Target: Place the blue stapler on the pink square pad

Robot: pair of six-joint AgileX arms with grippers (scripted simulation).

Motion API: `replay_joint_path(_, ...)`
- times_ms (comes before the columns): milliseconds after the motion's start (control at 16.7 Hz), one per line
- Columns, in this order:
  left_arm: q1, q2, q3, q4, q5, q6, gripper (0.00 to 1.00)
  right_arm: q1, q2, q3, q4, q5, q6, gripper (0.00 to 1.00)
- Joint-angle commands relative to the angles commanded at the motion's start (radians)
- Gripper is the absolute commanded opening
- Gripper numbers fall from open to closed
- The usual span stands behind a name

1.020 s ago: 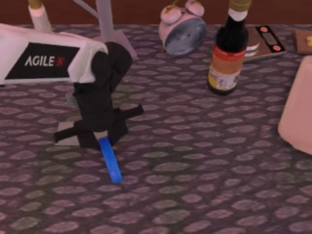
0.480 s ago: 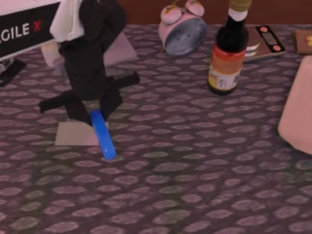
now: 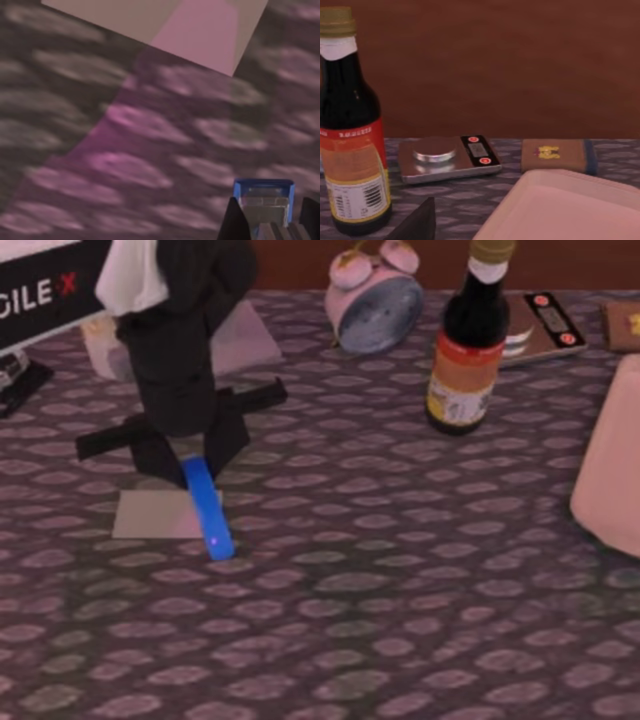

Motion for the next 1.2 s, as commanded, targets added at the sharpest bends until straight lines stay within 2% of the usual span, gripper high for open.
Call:
replay_joint_path(180, 0.0, 0.023, 0.034, -0.015, 0.004, 0.126, 0.0, 0.0, 0.0, 0.0, 0.0, 0.0, 0.0, 1.0)
replay_joint_path(420, 0.007, 0.063, 0.094, -0.045, 0.012, 0.419, 0.0, 0.0, 0.0, 0.0, 0.0, 0.0, 0.0, 1.0)
replay_joint_path(600, 0.015, 0.092, 0.134, -0.069, 0.019, 0.707, 0.0, 0.0, 0.0, 0.0, 0.0, 0.0, 0.0, 1.0)
replay_joint_path(1020, 0.035, 0.146, 0.219, -0.12, 0.038, 1.479, 0.0, 0.0, 0.0, 0.0, 0.0, 0.0, 0.0, 1.0)
replay_joint_path(1200, 0.044, 0.146, 0.248, -0.124, 0.045, 1.736, 0.0, 0.0, 0.0, 0.0, 0.0, 0.0, 0.0, 1.0)
